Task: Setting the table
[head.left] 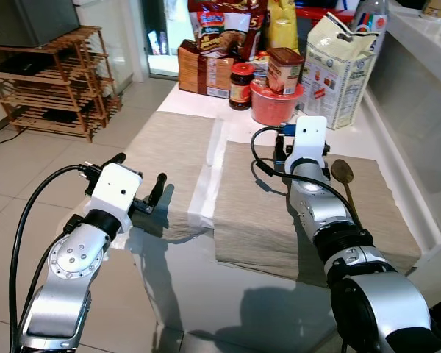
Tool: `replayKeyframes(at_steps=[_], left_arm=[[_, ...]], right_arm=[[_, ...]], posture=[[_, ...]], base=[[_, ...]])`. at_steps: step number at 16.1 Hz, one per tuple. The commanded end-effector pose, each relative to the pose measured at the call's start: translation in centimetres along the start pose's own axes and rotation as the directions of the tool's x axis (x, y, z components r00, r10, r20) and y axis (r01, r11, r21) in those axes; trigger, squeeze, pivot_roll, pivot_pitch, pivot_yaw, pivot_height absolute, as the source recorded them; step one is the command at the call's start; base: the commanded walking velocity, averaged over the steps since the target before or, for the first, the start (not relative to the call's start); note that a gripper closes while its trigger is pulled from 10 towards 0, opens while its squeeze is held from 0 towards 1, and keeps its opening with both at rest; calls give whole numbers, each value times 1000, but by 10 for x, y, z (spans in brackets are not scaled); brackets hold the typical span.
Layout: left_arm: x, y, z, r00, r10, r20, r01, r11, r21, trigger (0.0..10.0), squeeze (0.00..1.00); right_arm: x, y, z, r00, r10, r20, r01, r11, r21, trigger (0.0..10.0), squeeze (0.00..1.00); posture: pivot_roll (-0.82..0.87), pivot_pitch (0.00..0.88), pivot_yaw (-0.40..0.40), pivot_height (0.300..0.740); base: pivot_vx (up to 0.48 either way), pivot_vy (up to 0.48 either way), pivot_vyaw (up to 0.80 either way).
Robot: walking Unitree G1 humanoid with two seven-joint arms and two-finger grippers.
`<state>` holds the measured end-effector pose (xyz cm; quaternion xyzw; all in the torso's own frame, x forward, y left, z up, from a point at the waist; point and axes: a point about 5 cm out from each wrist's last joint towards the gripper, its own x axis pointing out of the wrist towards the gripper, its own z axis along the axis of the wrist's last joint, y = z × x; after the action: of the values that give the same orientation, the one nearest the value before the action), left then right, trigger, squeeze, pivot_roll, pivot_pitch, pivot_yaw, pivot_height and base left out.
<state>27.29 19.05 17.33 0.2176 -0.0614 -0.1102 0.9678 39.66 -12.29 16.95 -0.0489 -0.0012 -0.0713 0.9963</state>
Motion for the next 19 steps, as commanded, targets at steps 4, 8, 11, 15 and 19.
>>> replayKeyframes(at_steps=[4, 8, 11, 15, 19], left_arm=[[-2, -2, 3, 1000, -10, 19, 10, 1000, 12, 10000, 0], [-1, -6, 3, 1000, -24, 20, 23, 1000, 5, 10000, 0], [-2, -5, 3, 999, -29, 21, 29, 1000, 8, 10000, 0], [-6, -1, 3, 999, -31, 14, 30, 999, 21, 10000, 0], [-5, 1, 4, 999, -32, 14, 32, 999, 33, 10000, 0]], right_arm=[[-4, -11, -9, 1000, -26, -13, 26, 998, -49, 10000, 0], [-9, -23, -30, 997, -53, -64, 47, 995, -92, 10000, 0], [-13, -19, -35, 996, -43, -82, 36, 995, -90, 10000, 0], [-21, -9, -39, 995, -19, -102, 13, 998, -58, 10000, 0], [-28, -5, -40, 995, -34, -96, 33, 999, -18, 10000, 0]], posture=[[129, 0, -44, 736], [118, 0, -32, 736], [122, 0, -26, 736], [126, 0, -25, 736], [128, 0, -17, 736]], base=[[0, 0, 0], [0, 0, 0], [0, 0, 0], [0, 0, 0], [0, 0, 0]])
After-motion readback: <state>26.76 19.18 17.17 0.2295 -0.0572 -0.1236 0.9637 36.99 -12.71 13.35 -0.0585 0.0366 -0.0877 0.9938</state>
